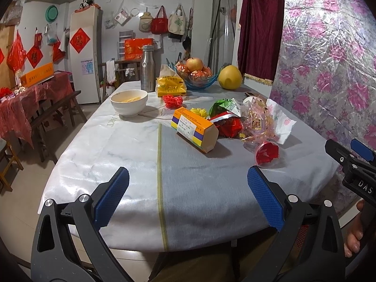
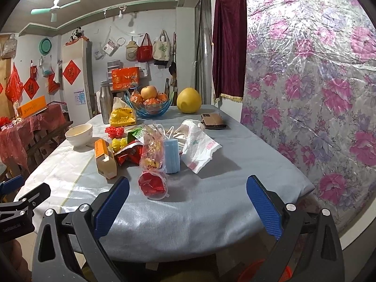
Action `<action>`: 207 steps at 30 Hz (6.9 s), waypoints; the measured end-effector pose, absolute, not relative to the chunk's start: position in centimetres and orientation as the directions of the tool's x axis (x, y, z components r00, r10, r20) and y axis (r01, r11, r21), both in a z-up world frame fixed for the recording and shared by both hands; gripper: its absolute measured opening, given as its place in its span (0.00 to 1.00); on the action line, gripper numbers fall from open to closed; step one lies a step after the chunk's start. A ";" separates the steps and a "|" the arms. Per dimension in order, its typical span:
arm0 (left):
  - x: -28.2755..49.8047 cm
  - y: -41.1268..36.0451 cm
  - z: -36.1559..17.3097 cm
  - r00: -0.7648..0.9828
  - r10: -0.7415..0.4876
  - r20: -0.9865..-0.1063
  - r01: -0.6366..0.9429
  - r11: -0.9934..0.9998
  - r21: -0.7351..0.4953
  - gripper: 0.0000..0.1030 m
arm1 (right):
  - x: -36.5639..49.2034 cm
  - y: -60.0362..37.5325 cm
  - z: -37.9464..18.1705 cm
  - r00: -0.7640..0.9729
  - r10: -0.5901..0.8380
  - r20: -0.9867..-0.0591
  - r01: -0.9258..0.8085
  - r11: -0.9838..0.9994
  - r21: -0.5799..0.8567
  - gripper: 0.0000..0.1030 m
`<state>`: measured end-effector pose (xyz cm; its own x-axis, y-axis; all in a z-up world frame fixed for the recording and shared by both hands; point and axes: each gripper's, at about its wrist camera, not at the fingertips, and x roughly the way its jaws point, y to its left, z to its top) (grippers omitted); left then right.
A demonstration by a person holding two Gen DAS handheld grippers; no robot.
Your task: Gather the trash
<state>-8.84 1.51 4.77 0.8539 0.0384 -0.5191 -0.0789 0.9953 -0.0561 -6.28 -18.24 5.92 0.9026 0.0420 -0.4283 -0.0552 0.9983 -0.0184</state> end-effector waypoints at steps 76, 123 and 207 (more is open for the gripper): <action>-5.6 2.9 0.8 0.783 0.056 -0.619 -0.121 0.991 -0.063 0.94 | -2.0 -19.9 1.7 0.821 0.205 -0.532 -0.173 0.979 0.109 0.95; 11.5 4.4 -2.5 0.590 0.005 -0.807 -0.094 0.994 -0.063 0.94 | 3.7 -19.0 -2.1 0.708 0.417 -0.571 -0.363 0.907 0.212 0.54; -5.2 -26.5 -9.1 0.464 -0.335 -0.820 0.594 0.805 0.007 0.92 | -9.9 -47.1 -13.4 0.681 0.143 -0.718 0.167 0.924 0.343 0.71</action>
<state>-5.16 -26.54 -9.07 0.4638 -0.3352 -0.8201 0.5938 0.8046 0.0070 -9.91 -47.05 -13.41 0.6807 0.1431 -0.7184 0.1673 0.9245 0.3427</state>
